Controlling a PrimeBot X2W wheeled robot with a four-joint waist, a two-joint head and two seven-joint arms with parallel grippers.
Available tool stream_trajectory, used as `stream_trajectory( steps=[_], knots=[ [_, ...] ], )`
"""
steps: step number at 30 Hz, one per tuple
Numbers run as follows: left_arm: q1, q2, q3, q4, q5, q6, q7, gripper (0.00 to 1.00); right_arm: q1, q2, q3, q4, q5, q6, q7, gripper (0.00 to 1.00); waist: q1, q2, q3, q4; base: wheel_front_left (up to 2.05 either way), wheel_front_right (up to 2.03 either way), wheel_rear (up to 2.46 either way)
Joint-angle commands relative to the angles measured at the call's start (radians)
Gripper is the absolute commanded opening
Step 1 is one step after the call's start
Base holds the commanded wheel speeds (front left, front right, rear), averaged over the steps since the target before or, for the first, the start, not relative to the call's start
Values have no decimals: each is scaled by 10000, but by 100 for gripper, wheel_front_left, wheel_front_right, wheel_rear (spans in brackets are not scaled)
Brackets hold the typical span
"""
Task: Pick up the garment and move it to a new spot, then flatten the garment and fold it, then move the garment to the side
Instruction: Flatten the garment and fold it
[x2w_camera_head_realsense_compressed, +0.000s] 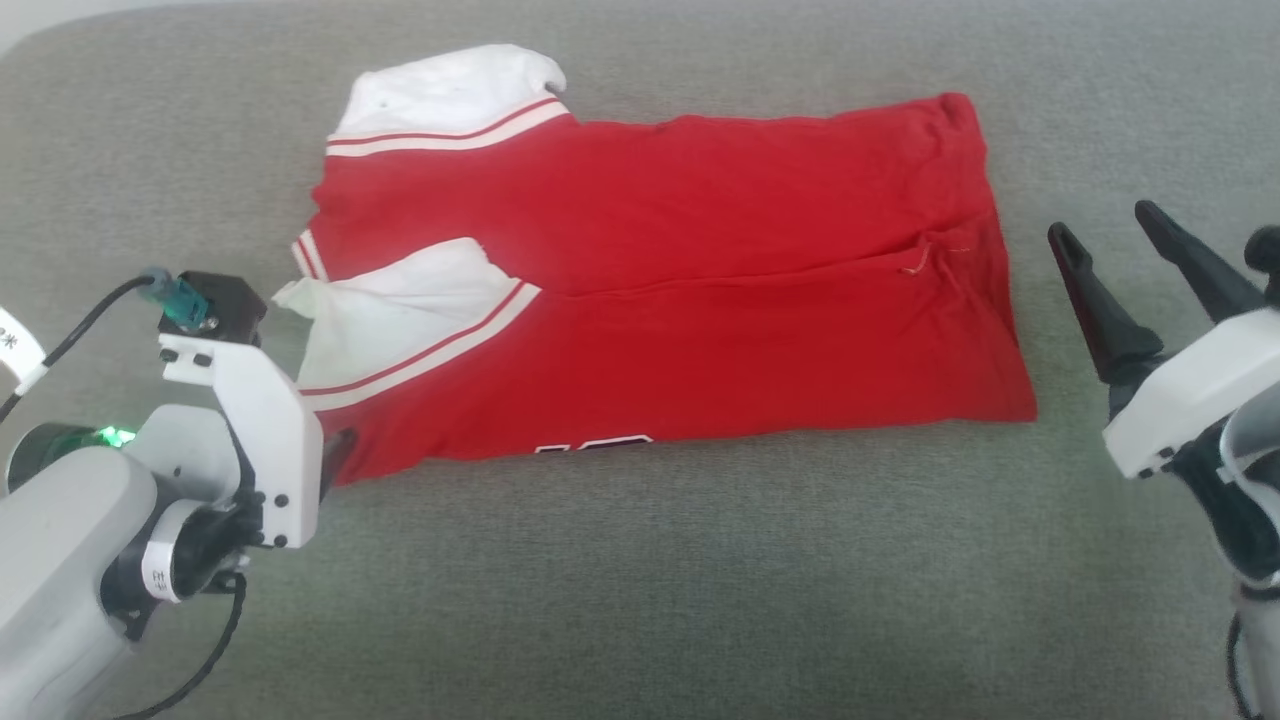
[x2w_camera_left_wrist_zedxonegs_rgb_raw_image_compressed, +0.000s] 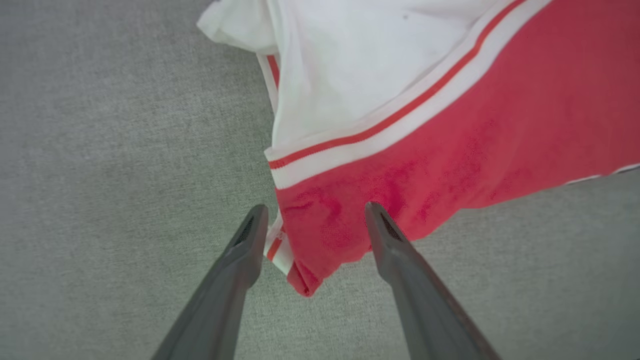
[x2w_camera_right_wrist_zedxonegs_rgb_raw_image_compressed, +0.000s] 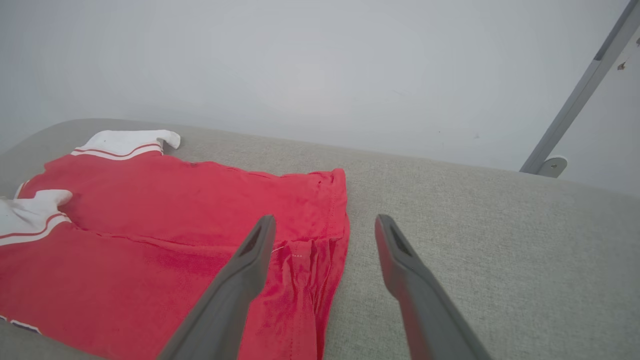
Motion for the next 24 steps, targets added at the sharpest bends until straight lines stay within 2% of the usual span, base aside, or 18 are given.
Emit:
stream_trajectory(
  steps=[1,8,13,14,15,16,17,24],
  knots=[
    [162,46,12,17,-77,81,-60,100,178,170,-67,-172,-120,1,-113,100,0,0,69,-121,0,0,0],
    [364,112,-95,799,28,209,-75,100,827,1042,-540,-848,-438,1,-105,100,0,0,335,-617,0,0,0],
    [634,-276,-127,1470,-446,262,199,100,1137,1311,-739,-1027,-405,2,202,100,0,0,456,-832,0,0,0],
    [709,-360,-146,1539,-547,221,274,80,1186,1326,-788,-1023,-348,2,307,100,0,0,460,-851,0,0,0],
    [739,-419,-229,1582,-582,136,356,9,1251,1330,-827,-984,-304,2,451,100,0,0,460,-863,0,0,0],
    [739,-419,-229,1582,-582,136,356,9,1251,1330,-827,-984,-304,2,451,100,0,0,460,-863,0,0,0],
    [761,-470,-258,1633,-650,84,397,0,1304,1303,-822,-929,-260,2,632,100,0,0,455,-863,0,0,0],
    [633,-845,-365,1651,-625,-175,298,0,1245,1033,-595,-479,271,2,2199,100,0,0,435,-548,0,0,0]
  ],
)
